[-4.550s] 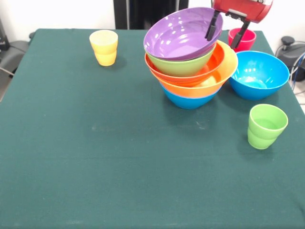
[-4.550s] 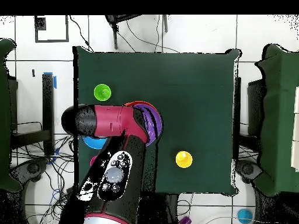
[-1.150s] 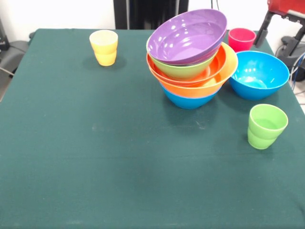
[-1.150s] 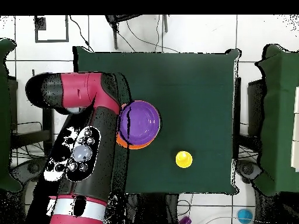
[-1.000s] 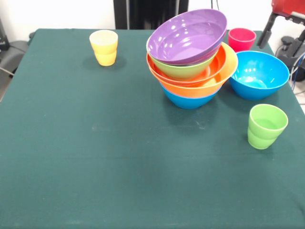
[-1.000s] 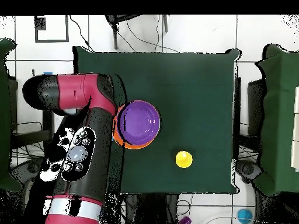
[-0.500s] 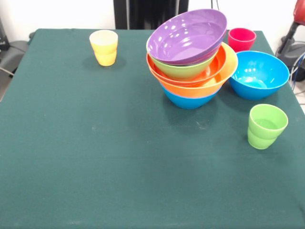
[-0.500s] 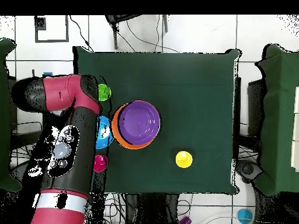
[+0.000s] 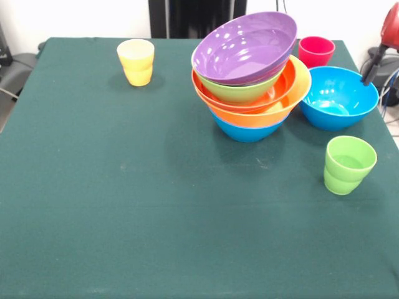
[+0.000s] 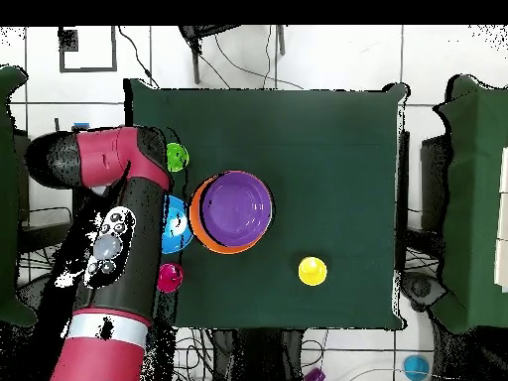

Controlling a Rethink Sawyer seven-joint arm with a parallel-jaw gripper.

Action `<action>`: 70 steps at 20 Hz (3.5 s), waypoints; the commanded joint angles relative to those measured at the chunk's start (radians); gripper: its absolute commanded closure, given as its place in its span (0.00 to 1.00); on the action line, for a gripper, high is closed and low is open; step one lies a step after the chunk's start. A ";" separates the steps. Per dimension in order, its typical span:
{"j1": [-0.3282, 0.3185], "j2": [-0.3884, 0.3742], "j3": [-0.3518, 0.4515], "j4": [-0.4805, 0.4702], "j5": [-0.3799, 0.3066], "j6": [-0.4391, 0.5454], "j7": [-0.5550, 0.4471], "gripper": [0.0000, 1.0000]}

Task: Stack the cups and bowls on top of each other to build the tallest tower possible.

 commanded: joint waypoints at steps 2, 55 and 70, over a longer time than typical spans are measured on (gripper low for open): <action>-0.016 0.042 0.068 0.001 -0.005 -0.043 0.153 0.00; 0.051 0.154 0.019 0.053 0.018 -0.132 0.265 0.00; 0.094 0.192 -0.014 0.058 0.038 -0.138 0.328 0.00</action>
